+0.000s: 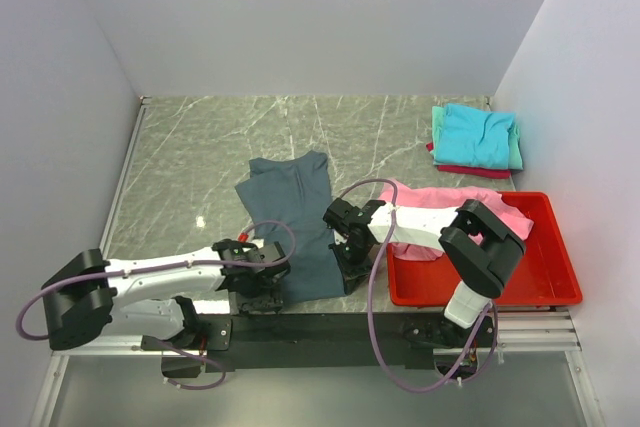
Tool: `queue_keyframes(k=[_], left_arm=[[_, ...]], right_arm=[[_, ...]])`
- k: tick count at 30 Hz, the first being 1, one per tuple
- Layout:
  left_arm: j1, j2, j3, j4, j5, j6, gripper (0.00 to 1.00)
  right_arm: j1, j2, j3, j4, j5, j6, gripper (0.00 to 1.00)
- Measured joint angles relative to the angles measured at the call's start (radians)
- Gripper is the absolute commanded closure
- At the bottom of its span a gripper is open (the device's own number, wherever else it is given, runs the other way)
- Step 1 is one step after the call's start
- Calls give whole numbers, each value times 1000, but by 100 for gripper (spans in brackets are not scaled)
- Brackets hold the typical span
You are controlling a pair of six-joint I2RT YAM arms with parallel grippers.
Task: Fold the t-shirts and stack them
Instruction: Fold the tshirt
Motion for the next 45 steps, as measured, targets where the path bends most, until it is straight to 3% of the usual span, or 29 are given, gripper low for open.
queue_keyframes(k=[7, 11, 14, 30, 45], left_arm=[[0, 79, 12, 26, -17, 13, 32], [0, 80, 9, 13, -21, 19, 51], [0, 76, 5, 2, -24, 22, 57], [0, 106, 13, 17, -9, 124, 61], [0, -65, -89, 201, -55, 88, 60]], right_arm=[[0, 0, 0, -1, 0, 0, 100], [0, 0, 0, -1, 1, 0, 100], [0, 0, 1, -2, 1, 0, 100], [0, 8, 11, -15, 3, 0, 100], [0, 19, 25, -29, 5, -5, 100]])
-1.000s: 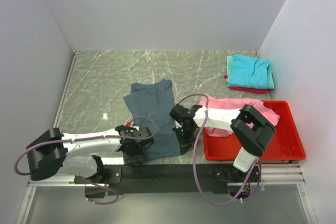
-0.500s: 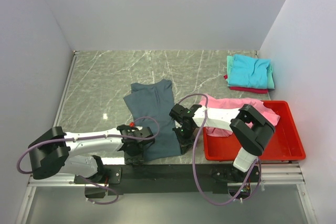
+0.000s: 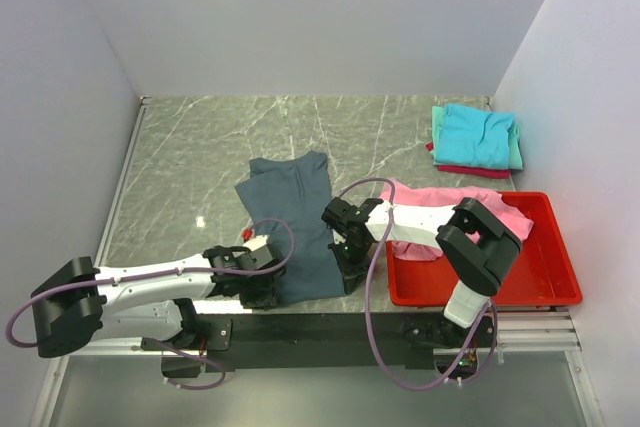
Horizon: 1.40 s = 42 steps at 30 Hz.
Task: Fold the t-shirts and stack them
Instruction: Fold the tshirt
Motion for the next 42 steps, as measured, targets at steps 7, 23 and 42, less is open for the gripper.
queue_keyframes(k=[7, 23, 42], left_arm=[[2, 32, 8, 12, -5, -31, 95], [2, -34, 22, -97, 22, -46, 100], [-25, -172, 272, -323, 194, -126, 99]], right_arm=[[0, 0, 0, 0, 0, 0, 100], [0, -7, 60, -76, 20, 0, 100], [0, -274, 185, -430, 6, -10, 100]])
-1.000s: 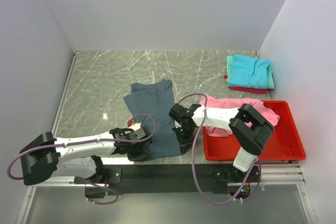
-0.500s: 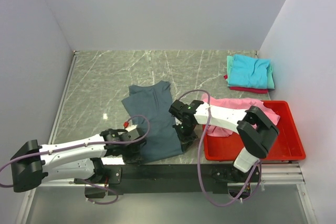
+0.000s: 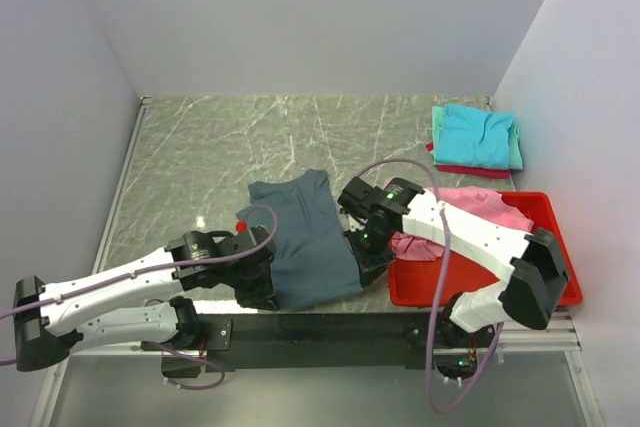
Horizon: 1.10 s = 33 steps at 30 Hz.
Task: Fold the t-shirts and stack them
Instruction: Fold the tshirt
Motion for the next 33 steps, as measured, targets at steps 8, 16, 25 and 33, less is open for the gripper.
queue_keyframes(k=[8, 16, 25, 33], left_arm=[[11, -6, 150, -67, -16, -67, 100], [236, 91, 151, -47, -31, 6, 100], [472, 127, 134, 16, -21, 181, 100], [604, 220, 132, 89, 2, 290, 100]], right_arm=[[-33, -17, 217, -142, 45, 11, 100], [-169, 131, 348, -96, 87, -22, 100], [-190, 304, 487, -26, 107, -74, 100], [-202, 427, 679, -4, 137, -97, 100]])
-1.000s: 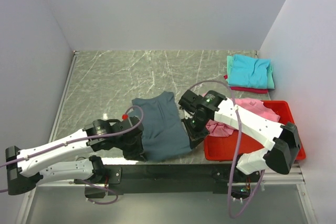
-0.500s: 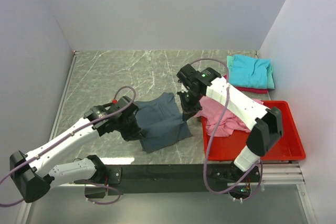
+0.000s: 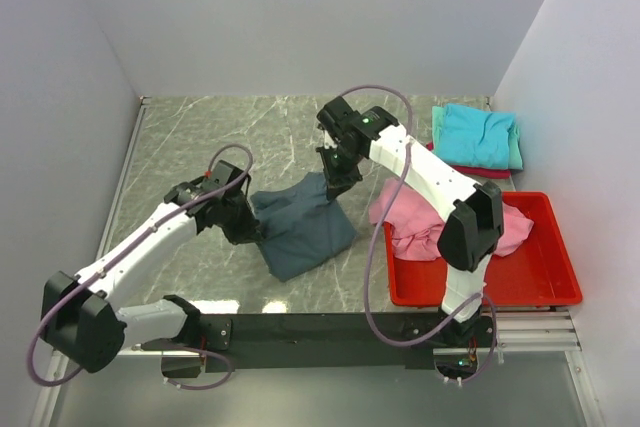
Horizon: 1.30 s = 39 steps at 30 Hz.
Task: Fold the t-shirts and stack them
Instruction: Fold the tshirt
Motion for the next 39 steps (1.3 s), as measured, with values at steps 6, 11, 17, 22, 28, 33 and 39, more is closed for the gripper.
queue_keyframes(k=[6, 11, 17, 22, 28, 33, 39], left_arm=[[92, 98, 21, 91, 14, 51, 100], [139, 170, 45, 142, 21, 103, 100], [195, 240, 95, 173, 21, 163, 100], [226, 306, 140, 195, 21, 206, 100], [241, 383, 159, 223, 21, 250, 100], [251, 454, 177, 256, 22, 286, 100], [257, 532, 249, 282, 21, 322, 100]], right_arm=[[-19, 76, 71, 19, 11, -18, 100], [-39, 156, 122, 45, 20, -31, 100], [-55, 245, 186, 82, 27, -47, 100], [-62, 287, 218, 104, 26, -52, 100], [-64, 319, 222, 132, 26, -53, 100], [-68, 342, 233, 145, 27, -50, 100], [-85, 370, 235, 167, 40, -43, 100]])
